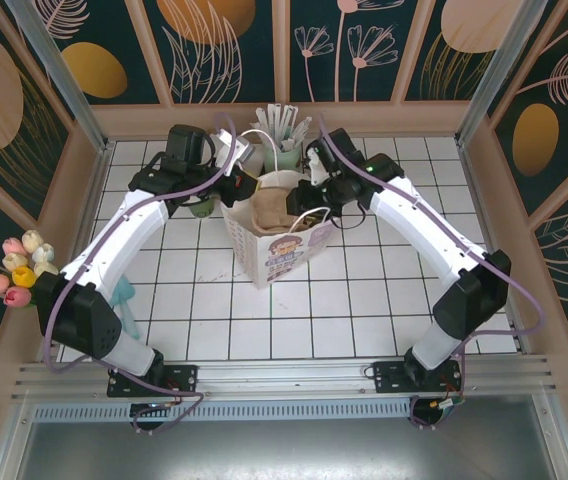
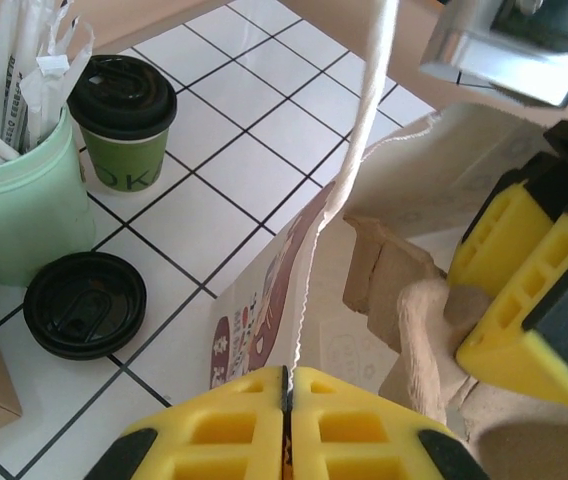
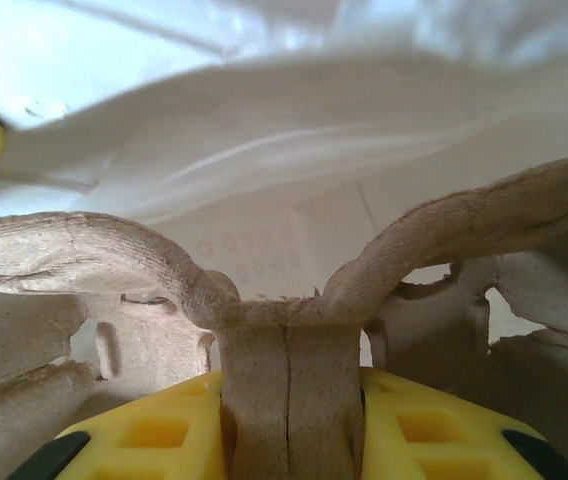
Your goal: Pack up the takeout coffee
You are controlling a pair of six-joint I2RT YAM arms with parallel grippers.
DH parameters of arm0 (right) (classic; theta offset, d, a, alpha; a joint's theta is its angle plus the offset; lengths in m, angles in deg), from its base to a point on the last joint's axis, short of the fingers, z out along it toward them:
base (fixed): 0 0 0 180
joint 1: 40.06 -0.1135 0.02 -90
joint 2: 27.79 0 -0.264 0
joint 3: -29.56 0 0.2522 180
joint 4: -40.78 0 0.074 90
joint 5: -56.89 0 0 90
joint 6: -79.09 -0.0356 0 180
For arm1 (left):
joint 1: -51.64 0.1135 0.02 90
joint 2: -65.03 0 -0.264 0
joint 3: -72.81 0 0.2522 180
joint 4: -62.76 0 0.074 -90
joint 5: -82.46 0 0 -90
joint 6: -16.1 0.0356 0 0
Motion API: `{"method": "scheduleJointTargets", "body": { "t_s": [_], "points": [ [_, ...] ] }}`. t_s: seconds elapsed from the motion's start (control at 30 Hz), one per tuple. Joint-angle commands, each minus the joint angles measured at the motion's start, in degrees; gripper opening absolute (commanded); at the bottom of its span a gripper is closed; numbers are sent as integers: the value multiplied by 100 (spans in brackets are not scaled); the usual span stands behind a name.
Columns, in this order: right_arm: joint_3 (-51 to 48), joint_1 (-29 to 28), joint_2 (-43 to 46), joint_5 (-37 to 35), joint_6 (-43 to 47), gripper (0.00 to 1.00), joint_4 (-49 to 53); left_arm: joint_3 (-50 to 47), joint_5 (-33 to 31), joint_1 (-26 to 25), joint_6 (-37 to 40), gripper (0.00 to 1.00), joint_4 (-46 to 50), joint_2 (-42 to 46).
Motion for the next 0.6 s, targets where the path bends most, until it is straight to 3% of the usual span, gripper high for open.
{"method": "scheduleJointTargets", "body": {
  "t_s": [0.0, 0.23, 0.57],
  "points": [
    [219, -146, -154, -626, 4, 31, 352, 235, 340, -13, -236, 13, -92, -53],
    [380, -367, -440, -749, -39, 30, 372, 296, 670, -15, -238, 18, 12, -285],
    [844, -643, -872, -1332, 960, 30, 1054, 802, 445, -12, -629, 5, -48, -709]
  ]
}}
